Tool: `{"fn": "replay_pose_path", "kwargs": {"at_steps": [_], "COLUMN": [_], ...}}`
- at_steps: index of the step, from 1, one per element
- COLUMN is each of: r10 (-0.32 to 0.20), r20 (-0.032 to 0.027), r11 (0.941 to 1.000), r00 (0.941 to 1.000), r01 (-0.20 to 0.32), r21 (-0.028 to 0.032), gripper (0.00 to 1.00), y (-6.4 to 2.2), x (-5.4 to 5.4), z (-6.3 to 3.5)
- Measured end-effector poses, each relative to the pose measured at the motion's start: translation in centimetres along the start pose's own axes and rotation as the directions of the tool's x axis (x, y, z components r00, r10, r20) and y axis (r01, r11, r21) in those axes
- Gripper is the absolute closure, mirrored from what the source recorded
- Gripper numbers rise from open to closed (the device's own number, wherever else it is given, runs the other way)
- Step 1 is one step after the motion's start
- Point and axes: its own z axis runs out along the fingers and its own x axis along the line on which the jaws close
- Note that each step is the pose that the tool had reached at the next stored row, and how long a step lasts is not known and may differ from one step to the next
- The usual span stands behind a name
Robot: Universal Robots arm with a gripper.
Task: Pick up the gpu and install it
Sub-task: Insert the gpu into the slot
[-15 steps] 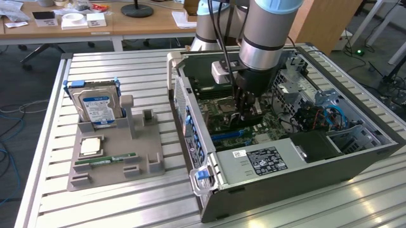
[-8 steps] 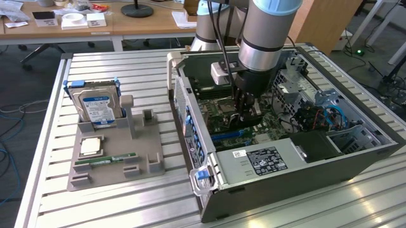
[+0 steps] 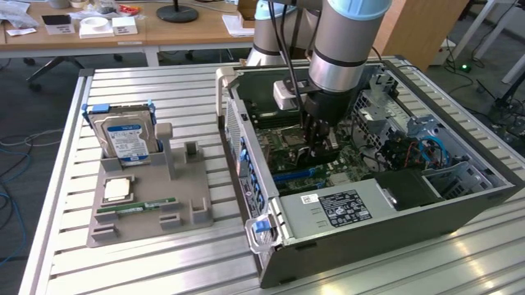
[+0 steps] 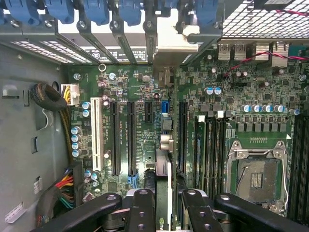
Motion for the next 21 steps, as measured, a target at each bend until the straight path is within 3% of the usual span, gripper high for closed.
{"fn": "replay_pose_path", "kwargs": {"at_steps": [12, 21], "r10": [0.0, 0.0], "r20": [0.0001, -0.0001], "r11": [1.0, 1.0], "r00": [1.0, 1.0], "r01": [0.0, 0.0], "r21": [0.0, 0.0002], "gripper": [0.74, 0.74], "y": [-0.01, 0.48], "x": [0.12, 0.18], "z": [0.0, 0.16]}}
